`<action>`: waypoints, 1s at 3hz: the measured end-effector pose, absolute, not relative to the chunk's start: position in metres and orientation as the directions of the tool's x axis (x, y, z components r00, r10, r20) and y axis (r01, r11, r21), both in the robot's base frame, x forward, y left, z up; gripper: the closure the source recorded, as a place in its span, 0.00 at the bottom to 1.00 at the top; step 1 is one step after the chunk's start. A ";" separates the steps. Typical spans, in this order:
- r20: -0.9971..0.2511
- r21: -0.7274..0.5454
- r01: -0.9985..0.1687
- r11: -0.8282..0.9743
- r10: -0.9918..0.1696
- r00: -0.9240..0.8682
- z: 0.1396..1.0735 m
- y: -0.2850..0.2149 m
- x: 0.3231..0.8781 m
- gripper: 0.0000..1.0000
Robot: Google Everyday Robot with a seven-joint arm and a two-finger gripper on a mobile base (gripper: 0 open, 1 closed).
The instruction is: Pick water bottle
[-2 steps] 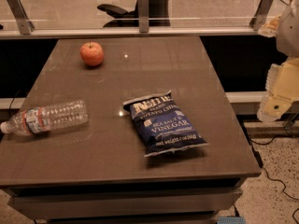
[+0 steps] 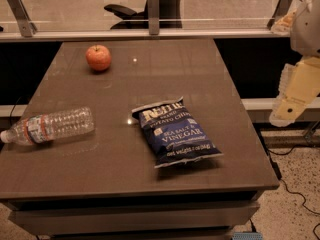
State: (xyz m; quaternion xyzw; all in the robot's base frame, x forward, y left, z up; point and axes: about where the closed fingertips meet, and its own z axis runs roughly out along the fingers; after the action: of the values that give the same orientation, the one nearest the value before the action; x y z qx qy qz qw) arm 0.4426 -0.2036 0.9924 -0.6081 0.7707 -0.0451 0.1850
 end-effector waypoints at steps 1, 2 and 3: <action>-0.238 -0.288 -0.932 0.220 -0.959 -0.153 0.994 -0.184 0.445 0.00; -0.237 -0.274 -0.947 0.167 -0.966 -0.102 0.992 -0.159 0.446 0.00; -0.225 -0.259 -0.961 0.100 -0.973 -0.041 0.987 -0.128 0.448 0.00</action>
Offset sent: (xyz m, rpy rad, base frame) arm 0.0056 0.0739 -0.0097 0.0106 0.0634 0.1697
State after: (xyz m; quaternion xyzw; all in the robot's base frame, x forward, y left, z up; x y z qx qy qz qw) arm 0.4482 -0.1280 0.9872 -0.6706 0.7211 -0.0184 0.1734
